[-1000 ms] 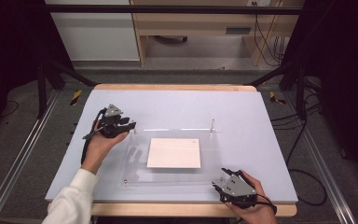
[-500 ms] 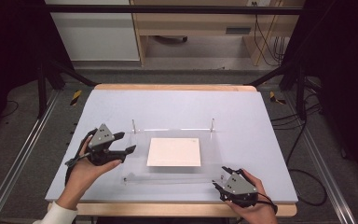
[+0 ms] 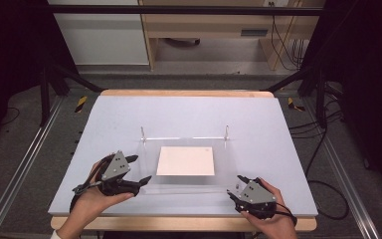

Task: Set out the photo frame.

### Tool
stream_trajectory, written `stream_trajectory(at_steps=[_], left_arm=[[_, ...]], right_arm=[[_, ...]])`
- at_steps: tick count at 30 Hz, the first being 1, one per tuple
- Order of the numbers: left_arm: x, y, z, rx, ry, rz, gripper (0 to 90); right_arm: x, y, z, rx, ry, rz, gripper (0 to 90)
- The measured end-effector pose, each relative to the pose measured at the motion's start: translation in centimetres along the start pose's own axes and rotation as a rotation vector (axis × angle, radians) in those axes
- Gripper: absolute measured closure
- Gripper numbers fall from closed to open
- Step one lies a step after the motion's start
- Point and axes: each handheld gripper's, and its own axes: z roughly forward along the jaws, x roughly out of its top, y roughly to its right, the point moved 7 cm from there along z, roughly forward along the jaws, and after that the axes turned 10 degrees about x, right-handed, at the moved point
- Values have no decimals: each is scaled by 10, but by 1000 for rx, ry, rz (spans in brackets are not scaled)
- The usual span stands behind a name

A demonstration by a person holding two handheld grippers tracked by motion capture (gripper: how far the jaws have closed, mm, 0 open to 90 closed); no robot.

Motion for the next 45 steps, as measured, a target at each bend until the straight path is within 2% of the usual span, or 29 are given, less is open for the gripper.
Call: stream_trajectory(at_steps=[5,12,17,19,24,25,29,36,39,41,45], left_arm=[[-2,10,-7,-4,6,45,178],[-11,32,-10,-18,-4,184,180],[-16,38,-7,-22,0,215,199],[-18,38,-7,-22,-6,226,246],[-16,37,-7,-29,13,222,331],[-16,37,-8,-34,16,225,370],[-17,38,-5,-40,5,235,454],[-19,42,0,-63,10,258,491],[-19,39,1,-51,6,261,494],[-20,38,2,-33,-4,288,500],[-19,38,2,-17,1,304,500]], right_arm=[[3,1,-1,-3,-1,13,423],[8,4,-4,-6,1,31,431],[11,6,-6,-8,-2,42,434],[13,7,-7,-7,-2,47,435],[16,9,-8,-3,-3,60,435],[16,9,-8,-2,-4,63,435],[17,9,-8,0,-7,64,435],[18,11,-9,6,-5,75,432],[18,11,-9,8,-7,80,432],[19,11,-9,12,-7,89,430],[20,13,-10,16,-3,97,430]])
